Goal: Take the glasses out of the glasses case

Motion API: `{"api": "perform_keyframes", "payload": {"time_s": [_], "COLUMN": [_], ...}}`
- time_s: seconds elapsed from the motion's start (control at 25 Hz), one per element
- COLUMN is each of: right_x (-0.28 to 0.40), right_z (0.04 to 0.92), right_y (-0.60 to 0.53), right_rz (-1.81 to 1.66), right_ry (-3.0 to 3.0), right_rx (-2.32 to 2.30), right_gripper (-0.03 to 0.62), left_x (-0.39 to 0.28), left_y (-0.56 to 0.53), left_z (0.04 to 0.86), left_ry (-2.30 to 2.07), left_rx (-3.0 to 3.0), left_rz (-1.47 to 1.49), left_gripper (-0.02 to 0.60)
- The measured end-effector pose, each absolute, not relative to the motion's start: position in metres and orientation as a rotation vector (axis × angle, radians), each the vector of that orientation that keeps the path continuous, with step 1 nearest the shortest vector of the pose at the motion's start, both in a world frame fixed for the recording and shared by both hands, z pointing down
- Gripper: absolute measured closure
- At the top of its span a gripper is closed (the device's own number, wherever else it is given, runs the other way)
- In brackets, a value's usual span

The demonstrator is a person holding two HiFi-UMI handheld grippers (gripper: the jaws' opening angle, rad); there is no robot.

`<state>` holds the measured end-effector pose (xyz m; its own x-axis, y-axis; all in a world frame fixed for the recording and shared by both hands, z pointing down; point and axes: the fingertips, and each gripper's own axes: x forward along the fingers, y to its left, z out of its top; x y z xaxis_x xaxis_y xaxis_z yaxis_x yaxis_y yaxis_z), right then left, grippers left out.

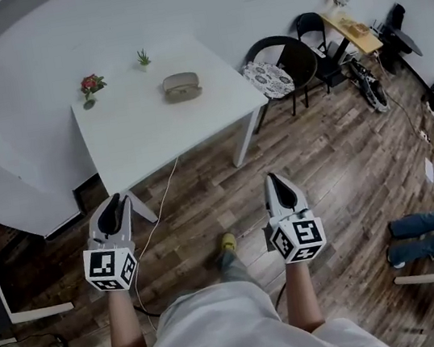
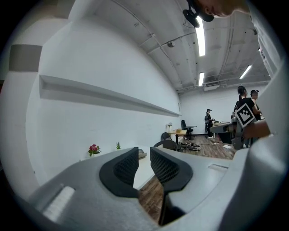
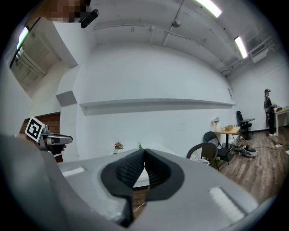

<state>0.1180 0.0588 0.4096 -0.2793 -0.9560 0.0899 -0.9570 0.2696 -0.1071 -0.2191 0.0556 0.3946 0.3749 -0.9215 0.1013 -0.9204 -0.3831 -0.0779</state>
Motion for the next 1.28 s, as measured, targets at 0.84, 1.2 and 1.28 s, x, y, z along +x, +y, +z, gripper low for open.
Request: {"api": "perform_keyframes", "payload": {"time_s": [0.84,1.2,1.28], "right_x": [0.211,0.196,0.193], "right_z": [0.431,0.431,0.432], "right_y": [-0.193,-0.254,-0.272], "right_rz": [0.361,0.328,0.333], "right_ry": [-2.621,-2.632,-2.630], "right_rx": [1.726,1.665,1.663], "right_gripper": [0.591,0.591,0.591], "left_x": [-0.111,-0.121,-0.121], "left_y": [-0.165,-0.221,-0.240], "left_z": [0.385,0.391,0.393], "left_ry": [1.827,1.864,1.857], "left_rx": [-2.496,-2.500,-2.510], "left_rz": [-0.360,-0.333,-0.323], "left_gripper": [0.492,0.492,0.492]}}
